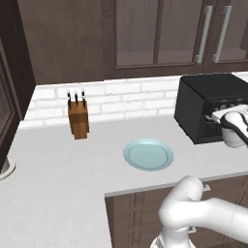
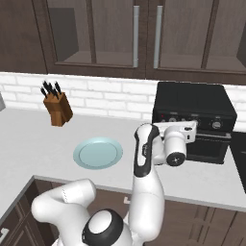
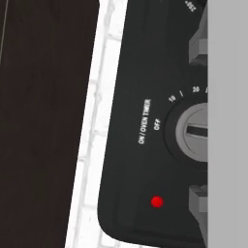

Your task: Pick up the kebab skewer and baguette bread, and place them inside the toaster oven. Close the toaster oven door and start by setting the timer.

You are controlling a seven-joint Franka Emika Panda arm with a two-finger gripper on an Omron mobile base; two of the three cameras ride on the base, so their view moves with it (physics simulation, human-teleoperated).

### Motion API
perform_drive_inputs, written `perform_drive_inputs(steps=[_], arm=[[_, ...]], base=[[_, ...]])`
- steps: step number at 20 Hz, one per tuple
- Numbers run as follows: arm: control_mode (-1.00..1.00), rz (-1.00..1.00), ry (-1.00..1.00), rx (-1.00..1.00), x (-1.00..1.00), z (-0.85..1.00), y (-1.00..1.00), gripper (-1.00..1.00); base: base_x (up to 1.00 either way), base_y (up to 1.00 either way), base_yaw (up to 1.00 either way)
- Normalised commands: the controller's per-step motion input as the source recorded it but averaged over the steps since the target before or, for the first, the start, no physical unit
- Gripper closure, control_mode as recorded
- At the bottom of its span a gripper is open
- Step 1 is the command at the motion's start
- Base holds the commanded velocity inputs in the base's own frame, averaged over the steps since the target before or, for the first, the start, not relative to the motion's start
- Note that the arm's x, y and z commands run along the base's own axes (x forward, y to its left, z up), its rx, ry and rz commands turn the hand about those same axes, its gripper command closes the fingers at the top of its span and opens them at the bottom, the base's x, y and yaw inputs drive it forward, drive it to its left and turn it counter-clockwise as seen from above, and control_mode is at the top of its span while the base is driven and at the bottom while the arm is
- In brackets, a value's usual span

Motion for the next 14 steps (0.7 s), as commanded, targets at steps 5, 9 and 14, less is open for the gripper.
perform_drive_inputs(steps=[5,9,14], arm=[[-1.0,0.0,0.0,0.0,0.15,0.0,0.0,-1.0],[-1.0,0.0,0.0,0.0,0.01,0.0,0.0,1.0],[-1.0,0.0,0.0,0.0,0.0,0.0,0.04,1.0]], base=[[0.0,0.0,0.0],[0.0,0.0,0.0],[0.0,0.0,0.0]])
